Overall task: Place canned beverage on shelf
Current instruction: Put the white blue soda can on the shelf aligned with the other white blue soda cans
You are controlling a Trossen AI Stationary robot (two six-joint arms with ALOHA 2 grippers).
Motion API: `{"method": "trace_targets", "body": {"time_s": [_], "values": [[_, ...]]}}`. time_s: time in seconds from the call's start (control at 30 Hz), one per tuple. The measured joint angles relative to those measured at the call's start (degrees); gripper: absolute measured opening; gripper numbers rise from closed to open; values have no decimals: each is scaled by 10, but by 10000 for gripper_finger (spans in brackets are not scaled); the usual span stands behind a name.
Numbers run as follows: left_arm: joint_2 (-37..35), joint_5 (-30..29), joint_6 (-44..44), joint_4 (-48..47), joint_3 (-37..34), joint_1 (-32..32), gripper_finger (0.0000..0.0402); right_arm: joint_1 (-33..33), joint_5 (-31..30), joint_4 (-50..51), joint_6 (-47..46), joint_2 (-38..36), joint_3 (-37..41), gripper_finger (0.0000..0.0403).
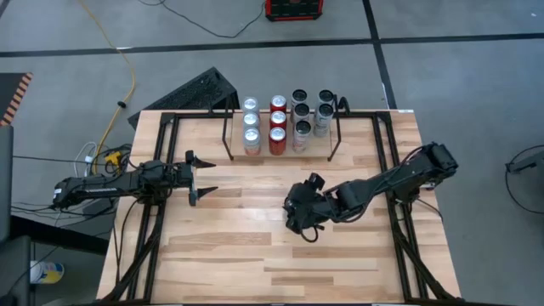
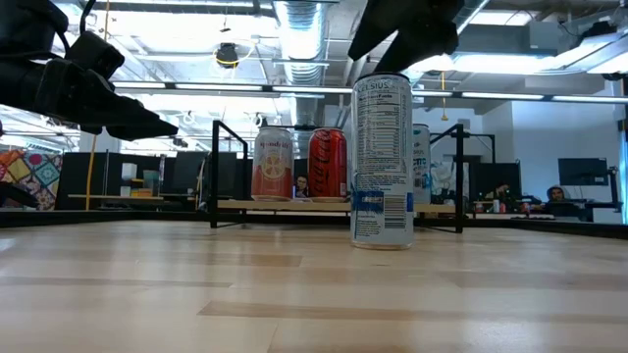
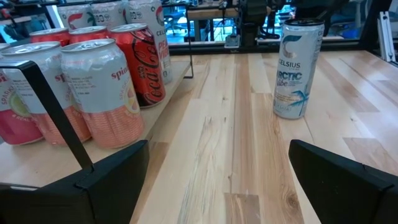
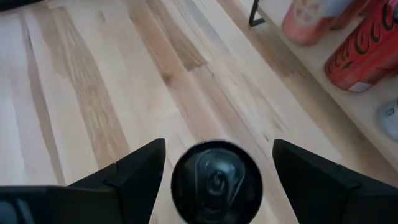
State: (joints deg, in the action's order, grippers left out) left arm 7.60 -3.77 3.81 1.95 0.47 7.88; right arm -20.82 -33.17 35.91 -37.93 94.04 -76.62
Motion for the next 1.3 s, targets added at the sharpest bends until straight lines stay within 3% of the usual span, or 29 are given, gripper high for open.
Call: {"method": "trace_targets", "body": {"time_s": [0.27,0.9,1.3], "values": [[0,0,0,0,0,0,373,-20,-36,28,-59,12,0,321],[3,-1,0,0,0,0,373,-28,-55,13,-67,54,-2,320],[3,-1,0,0,0,0,373,-59,-14,17,110,35,1,302]]}}
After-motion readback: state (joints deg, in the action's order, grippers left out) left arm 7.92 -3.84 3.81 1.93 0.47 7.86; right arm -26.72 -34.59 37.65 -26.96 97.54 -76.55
